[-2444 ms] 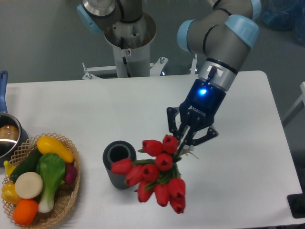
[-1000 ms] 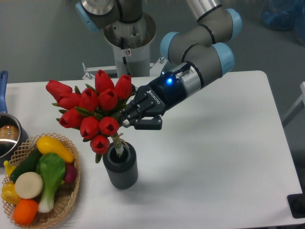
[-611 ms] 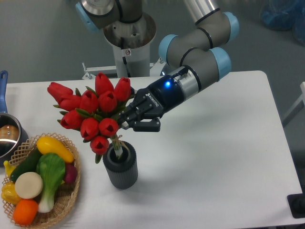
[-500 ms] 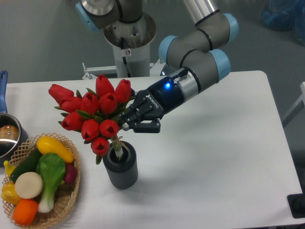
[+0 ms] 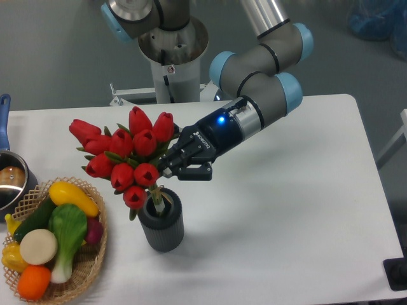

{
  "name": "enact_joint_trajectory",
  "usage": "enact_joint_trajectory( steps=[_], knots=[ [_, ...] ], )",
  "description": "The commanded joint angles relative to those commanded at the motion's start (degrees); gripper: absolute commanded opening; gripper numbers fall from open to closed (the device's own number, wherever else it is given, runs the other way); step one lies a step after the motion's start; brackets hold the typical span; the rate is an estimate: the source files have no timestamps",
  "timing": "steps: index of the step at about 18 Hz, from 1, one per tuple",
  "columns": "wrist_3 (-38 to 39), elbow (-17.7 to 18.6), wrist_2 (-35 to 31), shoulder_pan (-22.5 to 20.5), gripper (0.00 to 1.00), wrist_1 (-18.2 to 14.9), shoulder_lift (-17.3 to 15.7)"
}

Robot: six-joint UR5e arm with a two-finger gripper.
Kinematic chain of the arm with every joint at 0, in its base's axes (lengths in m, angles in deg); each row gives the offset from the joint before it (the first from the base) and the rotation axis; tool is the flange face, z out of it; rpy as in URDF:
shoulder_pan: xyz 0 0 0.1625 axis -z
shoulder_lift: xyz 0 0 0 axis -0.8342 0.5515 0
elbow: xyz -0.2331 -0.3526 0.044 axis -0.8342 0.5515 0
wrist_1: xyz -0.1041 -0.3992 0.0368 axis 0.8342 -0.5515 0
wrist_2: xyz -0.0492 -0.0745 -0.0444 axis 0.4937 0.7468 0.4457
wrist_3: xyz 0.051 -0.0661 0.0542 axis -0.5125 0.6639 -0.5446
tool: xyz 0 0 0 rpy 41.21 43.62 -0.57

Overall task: Insert the flowers into the vase
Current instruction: 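Lower the tulip stems into the grey vase opening, then push the tulips deeper into the vase and settle them upright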

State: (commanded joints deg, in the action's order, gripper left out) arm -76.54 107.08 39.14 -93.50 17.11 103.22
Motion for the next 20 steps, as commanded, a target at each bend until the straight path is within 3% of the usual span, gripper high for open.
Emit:
enact_joint_trajectory(
  steps=[9,20],
  knots=[
    [-3.0,3.4,0.0,-0.2,0.15,0.0,0.9],
    [-5.8,4.3,0.0,-0.2,0.15,0.0,3.9]
  ],
)
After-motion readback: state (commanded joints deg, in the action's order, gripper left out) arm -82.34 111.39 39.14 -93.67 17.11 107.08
